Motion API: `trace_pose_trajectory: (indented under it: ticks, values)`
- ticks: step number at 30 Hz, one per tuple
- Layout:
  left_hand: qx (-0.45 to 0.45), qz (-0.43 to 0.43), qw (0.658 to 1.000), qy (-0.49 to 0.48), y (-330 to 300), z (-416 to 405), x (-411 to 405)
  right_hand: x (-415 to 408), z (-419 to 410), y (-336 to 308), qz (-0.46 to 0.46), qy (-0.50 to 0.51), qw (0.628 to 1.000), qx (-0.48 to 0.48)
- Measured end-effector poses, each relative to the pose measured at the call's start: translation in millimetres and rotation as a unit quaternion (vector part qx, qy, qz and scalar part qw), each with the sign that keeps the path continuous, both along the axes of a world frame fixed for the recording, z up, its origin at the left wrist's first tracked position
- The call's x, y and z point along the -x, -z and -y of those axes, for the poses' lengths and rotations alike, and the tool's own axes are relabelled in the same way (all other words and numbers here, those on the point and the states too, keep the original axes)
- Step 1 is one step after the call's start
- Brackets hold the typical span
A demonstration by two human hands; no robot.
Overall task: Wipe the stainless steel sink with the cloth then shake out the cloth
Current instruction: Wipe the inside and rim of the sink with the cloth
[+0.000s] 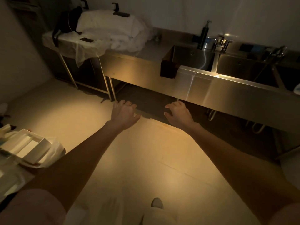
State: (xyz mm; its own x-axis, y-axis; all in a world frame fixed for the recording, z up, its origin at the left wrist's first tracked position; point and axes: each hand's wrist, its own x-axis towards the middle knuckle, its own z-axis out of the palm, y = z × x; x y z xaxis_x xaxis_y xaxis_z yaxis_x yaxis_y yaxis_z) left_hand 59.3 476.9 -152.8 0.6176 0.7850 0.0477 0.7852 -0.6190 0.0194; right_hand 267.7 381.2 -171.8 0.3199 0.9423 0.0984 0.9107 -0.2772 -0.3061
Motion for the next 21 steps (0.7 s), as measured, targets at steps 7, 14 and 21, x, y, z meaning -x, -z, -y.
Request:
trace_pose_trajectory:
  ticks: [7, 14, 21]
  values:
    - [0.001, 0.014, 1.000, -0.016, -13.8, -68.2, -66.7, -70.1, -80.6, -14.7, -0.011, -0.009, 1.000, -0.011]
    - [0.030, 0.015, 0.999, -0.016, 2.0, -107.0, -93.6, -94.7, -124.1, 3.7, -0.031, -0.030, 0.999, 0.023]
    - [0.051, 0.010, 0.999, -0.016, 13.9, -158.1, -113.4, -115.0, -171.9, 16.8, -0.048, -0.018, 0.998, 0.024]
